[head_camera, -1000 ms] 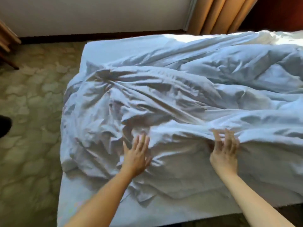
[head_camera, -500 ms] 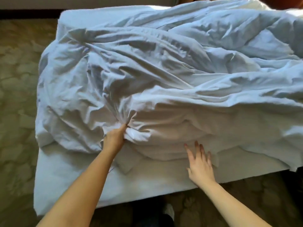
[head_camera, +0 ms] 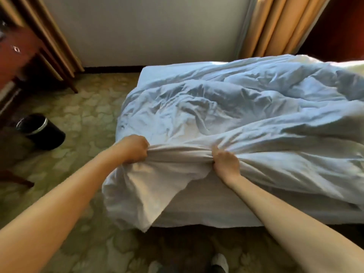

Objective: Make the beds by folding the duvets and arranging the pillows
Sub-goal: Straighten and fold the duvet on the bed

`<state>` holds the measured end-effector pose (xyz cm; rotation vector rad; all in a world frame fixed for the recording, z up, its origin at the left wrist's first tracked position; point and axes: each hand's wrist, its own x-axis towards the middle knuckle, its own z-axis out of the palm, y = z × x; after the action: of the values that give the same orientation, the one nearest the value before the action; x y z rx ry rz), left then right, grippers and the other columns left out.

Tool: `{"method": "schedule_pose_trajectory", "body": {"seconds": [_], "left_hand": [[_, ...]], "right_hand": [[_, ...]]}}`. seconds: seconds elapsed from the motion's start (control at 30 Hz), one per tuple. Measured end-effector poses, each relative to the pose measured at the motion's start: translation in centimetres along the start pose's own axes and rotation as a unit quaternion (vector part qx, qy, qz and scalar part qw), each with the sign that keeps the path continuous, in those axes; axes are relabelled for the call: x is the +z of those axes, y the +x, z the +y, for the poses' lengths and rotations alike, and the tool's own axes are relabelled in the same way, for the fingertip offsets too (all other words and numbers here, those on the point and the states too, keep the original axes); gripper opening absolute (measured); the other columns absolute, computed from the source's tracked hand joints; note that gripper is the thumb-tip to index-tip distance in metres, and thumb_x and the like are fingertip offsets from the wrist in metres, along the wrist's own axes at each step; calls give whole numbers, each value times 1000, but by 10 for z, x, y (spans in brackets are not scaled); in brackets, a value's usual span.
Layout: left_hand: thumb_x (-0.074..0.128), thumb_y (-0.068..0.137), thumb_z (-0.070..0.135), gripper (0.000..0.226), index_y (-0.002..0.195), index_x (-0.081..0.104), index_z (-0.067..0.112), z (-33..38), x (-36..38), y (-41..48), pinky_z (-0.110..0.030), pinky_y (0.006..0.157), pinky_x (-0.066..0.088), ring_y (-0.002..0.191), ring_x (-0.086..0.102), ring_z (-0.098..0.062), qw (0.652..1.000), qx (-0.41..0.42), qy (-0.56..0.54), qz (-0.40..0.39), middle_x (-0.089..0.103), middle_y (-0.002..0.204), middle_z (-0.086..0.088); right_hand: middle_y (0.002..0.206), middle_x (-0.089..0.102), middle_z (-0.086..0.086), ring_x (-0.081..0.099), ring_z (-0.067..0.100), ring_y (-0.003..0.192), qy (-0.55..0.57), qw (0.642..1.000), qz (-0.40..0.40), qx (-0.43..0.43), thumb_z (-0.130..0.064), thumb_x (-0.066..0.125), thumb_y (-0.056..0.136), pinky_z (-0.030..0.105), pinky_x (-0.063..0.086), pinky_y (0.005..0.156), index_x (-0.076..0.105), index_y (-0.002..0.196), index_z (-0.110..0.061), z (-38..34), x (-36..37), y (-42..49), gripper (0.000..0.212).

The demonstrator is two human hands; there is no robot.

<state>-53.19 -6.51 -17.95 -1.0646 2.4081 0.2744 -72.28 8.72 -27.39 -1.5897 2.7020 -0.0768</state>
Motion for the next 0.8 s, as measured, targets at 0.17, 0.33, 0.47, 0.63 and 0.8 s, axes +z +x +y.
{"method": "schedule_pose_trajectory", "body": {"seconds": [0.17, 0.33, 0.47, 0.63, 0.8], "left_hand": [[50, 74, 11, 16, 72, 64, 4, -53, -79, -41, -31, 58, 39, 73, 61, -38, 893, 97, 24, 439, 63, 74, -19], [50, 81, 15, 24, 93, 68, 4, -72, 40, -16, -36, 68, 53, 87, 67, -33, 950, 85, 109, 280, 68, 94, -18], [46, 94, 25, 38, 124, 55, 4, -71, 126, 8, -32, 99, 41, 122, 52, -29, 989, 59, 113, -78, 55, 130, -16], [45, 91, 25, 36, 119, 65, 16, -61, 125, 15, -25, 94, 41, 117, 55, -24, 996, 63, -57, 16, 63, 124, -8], [28, 67, 76, 102, 152, 4, 24, -2, 175, -43, -53, 105, 32, 138, 32, -28, 961, 118, -211, 134, 31, 151, -8]], "right_hand": [[88, 66, 28, 63, 46, 82, 172, 951, 253, 39, -10, 50, 83, 41, 47, 65, 60, 113, -7, -23, -111, -12, 32], [119, 62, 21, 59, 35, 108, 77, 987, -142, 22, -19, 49, 93, 36, 46, 86, 58, 123, -8, -70, -28, -43, 33], [129, 53, 20, 52, 31, 120, 51, 929, -366, 25, -29, 53, 95, 35, 42, 96, 55, 122, -2, -79, 33, -88, 39], [130, 52, 17, 48, 29, 121, 84, 931, -339, 105, -24, 44, 98, 32, 38, 96, 56, 120, -6, -32, 34, -120, 31], [126, 56, 17, 52, 31, 116, 133, 950, -260, 114, -19, 43, 93, 33, 39, 86, 51, 91, -17, -33, 8, -105, 8]]}}
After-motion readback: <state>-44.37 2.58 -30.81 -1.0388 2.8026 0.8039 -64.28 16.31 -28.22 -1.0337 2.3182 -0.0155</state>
